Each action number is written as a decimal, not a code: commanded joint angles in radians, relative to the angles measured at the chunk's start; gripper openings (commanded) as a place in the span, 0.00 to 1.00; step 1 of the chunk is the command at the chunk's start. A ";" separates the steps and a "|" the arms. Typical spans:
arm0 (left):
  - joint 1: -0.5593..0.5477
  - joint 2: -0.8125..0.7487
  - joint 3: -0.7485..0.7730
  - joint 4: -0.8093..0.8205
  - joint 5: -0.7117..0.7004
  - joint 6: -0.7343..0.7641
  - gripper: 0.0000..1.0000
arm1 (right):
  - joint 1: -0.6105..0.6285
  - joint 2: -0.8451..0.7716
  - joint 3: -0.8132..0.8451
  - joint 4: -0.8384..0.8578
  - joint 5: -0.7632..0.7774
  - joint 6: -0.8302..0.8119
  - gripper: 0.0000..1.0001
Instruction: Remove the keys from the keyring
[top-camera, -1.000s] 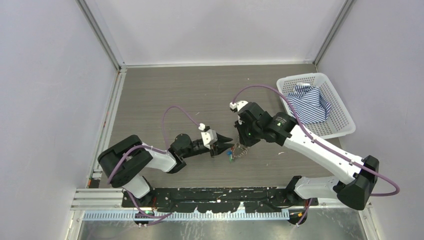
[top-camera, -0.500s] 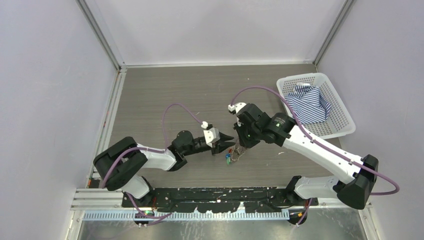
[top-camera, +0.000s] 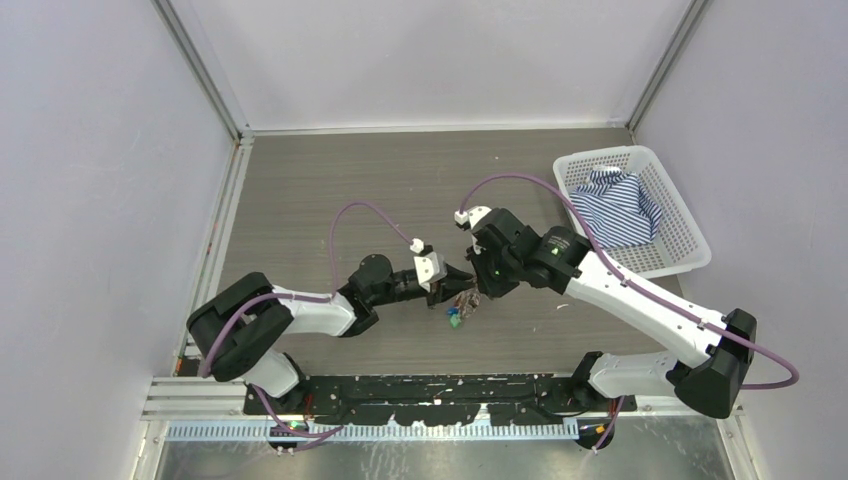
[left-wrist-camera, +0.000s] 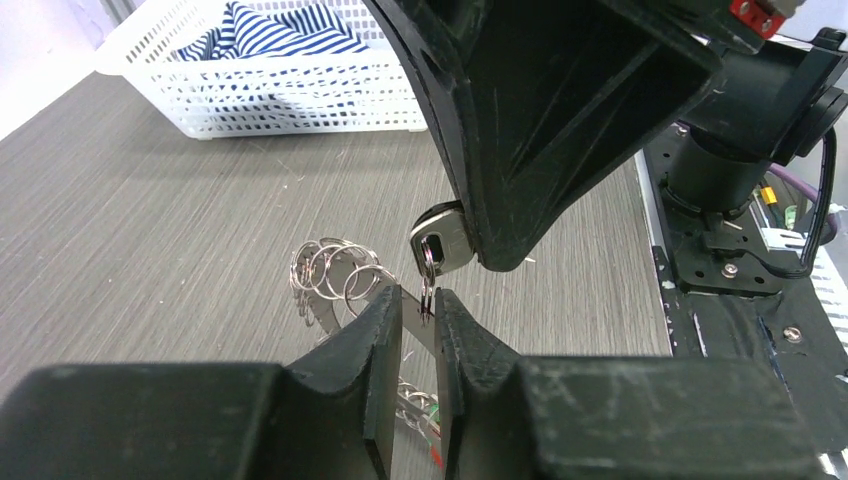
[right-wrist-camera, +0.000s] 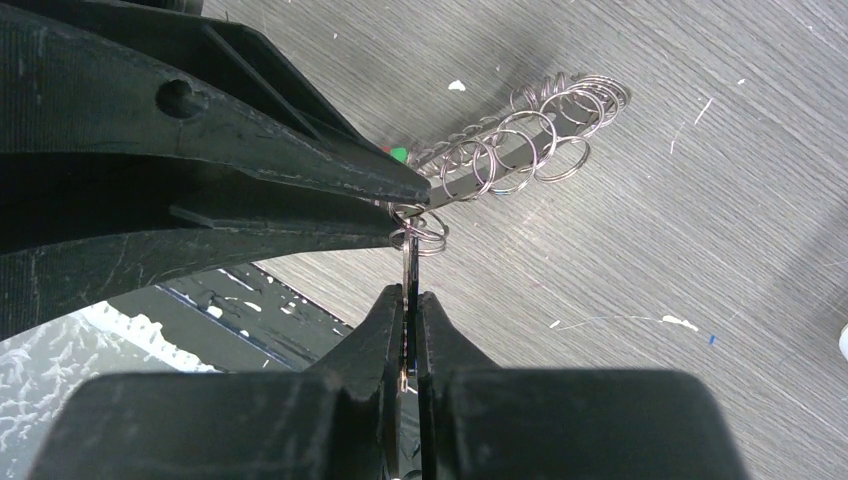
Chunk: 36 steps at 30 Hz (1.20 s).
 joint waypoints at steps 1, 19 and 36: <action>0.002 -0.015 0.041 -0.012 0.017 0.004 0.19 | 0.007 -0.005 0.049 0.047 -0.006 -0.004 0.01; 0.001 -0.009 -0.036 0.043 -0.103 -0.040 0.00 | -0.070 -0.018 -0.064 0.013 0.070 0.100 0.01; -0.055 0.068 -0.119 0.340 -0.270 -0.090 0.01 | -0.071 0.017 -0.088 0.102 0.041 0.105 0.01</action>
